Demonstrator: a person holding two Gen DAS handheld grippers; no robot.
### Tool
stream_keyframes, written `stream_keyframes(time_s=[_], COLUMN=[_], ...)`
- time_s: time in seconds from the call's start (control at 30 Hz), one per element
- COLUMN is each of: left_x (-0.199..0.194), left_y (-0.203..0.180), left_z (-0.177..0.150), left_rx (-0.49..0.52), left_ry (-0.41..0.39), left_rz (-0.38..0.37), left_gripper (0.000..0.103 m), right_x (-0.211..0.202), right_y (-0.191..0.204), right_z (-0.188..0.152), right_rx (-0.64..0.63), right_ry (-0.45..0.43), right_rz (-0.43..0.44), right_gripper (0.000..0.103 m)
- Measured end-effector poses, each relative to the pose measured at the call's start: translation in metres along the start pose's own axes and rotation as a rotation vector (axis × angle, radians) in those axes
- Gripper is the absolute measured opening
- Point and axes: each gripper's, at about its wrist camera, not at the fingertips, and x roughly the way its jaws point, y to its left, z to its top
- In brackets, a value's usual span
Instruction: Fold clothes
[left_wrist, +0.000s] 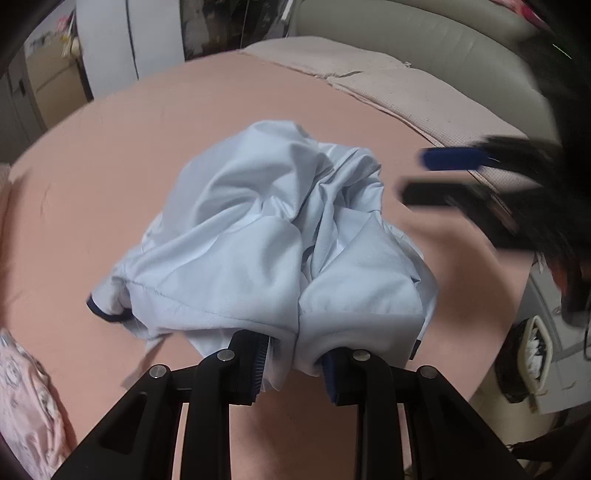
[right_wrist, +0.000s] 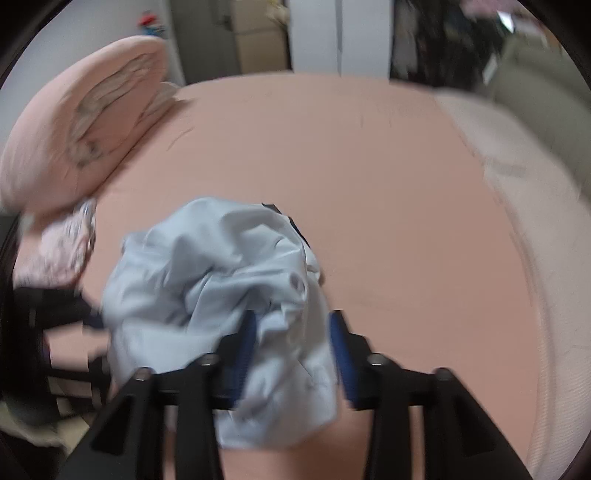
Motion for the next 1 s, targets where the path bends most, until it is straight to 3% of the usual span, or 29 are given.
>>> stream_keyframes(time_s=[0.2,0.47,0.63,1.0], left_x=[0.002,-0.022,-0.04,-0.043], left_y=[0.005,0.003,0.011,0.015], left_z=[-0.001,-0.031,-0.046,-0.051], left_rx=[-0.04,-0.057,-0.058,-0.064], left_ry=[0.014,0.031,0.03,0.04], left_rz=[-0.025,-0.035,-0.037,-0.043], left_gripper=[0.023,0.023,0.023,0.023], right_x=[-0.028,-0.026,-0.024,-0.006], right_y=[0.038,0.054,0.064,0.072], right_z=[-0.049,-0.115,-0.115,-0.111], right_rx=[-0.184,-0.347,-0.375,-0.406], right_ry=[-0.088,0.012,-0.001,-0.051], right_rz=[-0.032,-0.051,-0.044,-0.145], right_gripper=[0.065,0.065,0.065,0.065])
